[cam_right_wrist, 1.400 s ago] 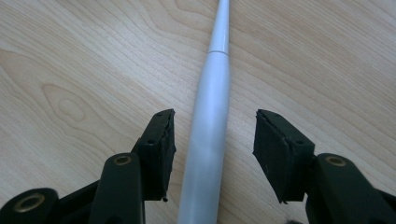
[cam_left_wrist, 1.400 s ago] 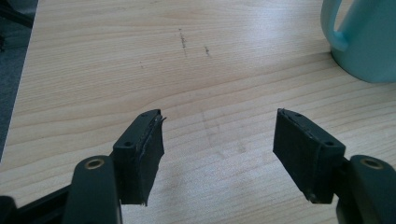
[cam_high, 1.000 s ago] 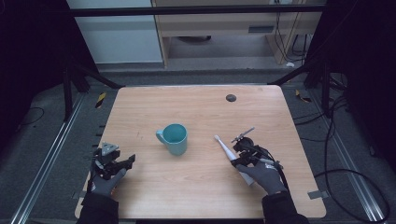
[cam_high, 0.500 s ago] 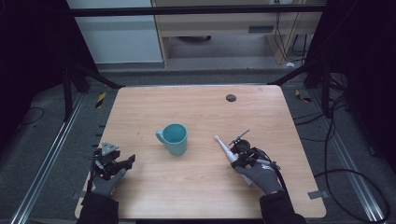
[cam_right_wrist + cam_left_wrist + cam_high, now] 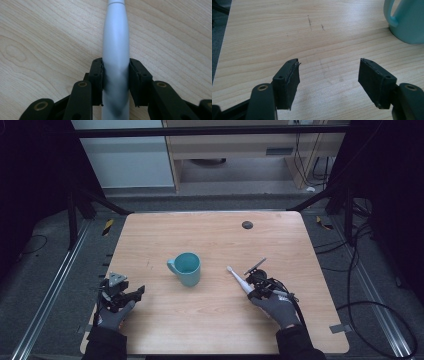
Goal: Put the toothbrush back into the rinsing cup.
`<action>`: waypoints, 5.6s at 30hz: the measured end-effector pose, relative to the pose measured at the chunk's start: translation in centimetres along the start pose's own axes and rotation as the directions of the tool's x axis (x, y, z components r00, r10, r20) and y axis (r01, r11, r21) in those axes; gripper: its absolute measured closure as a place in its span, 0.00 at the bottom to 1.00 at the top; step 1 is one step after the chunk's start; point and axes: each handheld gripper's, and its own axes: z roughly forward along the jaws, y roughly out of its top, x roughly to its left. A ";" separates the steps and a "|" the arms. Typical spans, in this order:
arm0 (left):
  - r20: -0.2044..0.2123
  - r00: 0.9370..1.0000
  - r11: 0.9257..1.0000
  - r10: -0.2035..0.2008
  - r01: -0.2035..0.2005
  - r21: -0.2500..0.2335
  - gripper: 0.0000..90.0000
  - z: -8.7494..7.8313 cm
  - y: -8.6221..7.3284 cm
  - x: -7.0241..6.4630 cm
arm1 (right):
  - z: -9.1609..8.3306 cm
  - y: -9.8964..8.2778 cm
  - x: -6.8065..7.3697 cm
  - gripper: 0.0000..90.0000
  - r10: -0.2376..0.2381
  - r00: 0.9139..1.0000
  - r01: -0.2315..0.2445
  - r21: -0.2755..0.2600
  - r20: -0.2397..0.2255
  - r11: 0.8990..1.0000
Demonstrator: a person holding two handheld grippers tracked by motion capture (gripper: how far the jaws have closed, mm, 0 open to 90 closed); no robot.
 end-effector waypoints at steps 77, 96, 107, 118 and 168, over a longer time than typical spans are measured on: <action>-0.013 1.000 1.000 -0.014 0.014 -0.026 0.36 -0.4 0.0 0.2 | -5.7 9.7 10.5 0.74 0.252 0.967 -0.110 -0.851 0.026 0.513; -0.020 1.000 1.000 -0.015 0.014 -0.026 0.36 -0.3 -0.1 0.5 | -4.2 12.8 13.4 0.74 0.238 0.971 -0.147 -0.864 -0.032 0.482; -0.021 1.000 1.000 -0.016 0.015 -0.025 0.36 -0.3 -0.1 0.5 | -2.3 14.0 14.0 0.74 0.234 0.970 -0.172 -0.849 -0.059 0.499; -0.020 1.000 1.000 -0.015 0.015 -0.025 0.37 -0.3 -0.1 0.5 | -0.1 14.4 14.8 0.74 0.212 0.977 -0.155 -0.814 -0.041 0.560; -0.017 1.000 1.000 -0.016 0.015 -0.024 0.37 -0.3 -0.1 0.4 | -4.0 7.9 10.8 0.31 0.105 0.994 -0.101 -0.766 -0.044 0.635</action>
